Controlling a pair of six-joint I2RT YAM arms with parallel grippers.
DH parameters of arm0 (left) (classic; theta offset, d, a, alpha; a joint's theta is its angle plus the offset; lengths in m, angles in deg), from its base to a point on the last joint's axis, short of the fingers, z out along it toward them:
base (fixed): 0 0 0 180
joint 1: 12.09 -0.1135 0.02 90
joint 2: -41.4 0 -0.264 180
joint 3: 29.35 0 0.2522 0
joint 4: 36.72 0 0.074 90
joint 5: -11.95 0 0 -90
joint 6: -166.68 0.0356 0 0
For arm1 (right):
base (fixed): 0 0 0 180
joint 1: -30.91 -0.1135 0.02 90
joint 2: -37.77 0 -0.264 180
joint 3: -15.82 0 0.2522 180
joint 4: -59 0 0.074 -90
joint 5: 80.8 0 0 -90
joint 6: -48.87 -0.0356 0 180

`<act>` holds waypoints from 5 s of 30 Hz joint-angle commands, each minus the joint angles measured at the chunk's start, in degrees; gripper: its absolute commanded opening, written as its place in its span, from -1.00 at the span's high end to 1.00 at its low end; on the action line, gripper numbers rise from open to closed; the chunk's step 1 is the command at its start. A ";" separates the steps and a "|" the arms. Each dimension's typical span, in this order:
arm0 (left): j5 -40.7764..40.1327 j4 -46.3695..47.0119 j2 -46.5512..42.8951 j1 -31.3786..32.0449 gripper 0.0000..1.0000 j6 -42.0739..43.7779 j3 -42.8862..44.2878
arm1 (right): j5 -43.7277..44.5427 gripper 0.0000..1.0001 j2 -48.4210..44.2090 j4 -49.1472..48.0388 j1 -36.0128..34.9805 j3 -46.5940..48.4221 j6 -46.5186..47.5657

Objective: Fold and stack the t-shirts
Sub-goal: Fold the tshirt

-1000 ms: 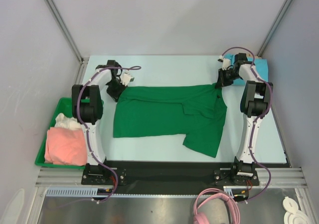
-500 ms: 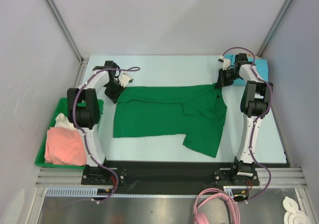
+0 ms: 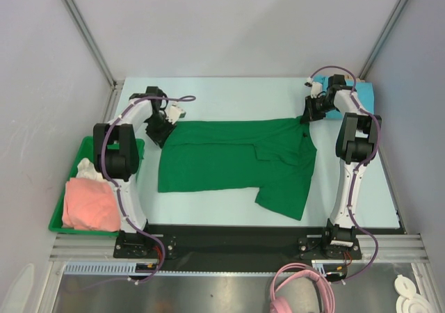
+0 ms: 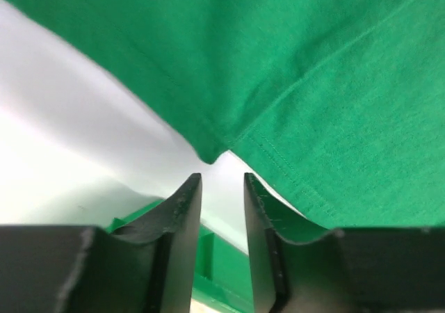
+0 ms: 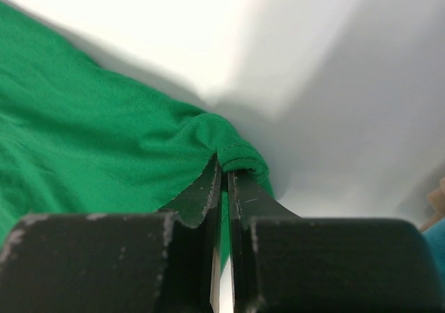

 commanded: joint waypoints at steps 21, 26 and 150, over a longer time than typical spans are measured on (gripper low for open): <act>0.67 2.27 19.02 0.18 -0.07 -6.95 28.69 | 2.80 0.86 -0.95 2.20 -1.36 -2.63 2.70; 0.76 2.62 20.60 0.27 0.16 -7.13 30.20 | 3.59 0.86 -1.13 1.94 -1.88 -3.43 2.88; 6.91 13.96 -19.73 1.06 -0.46 -16.53 -16.47 | 10.89 0.10 -61.51 -3.60 -16.56 -74.01 52.19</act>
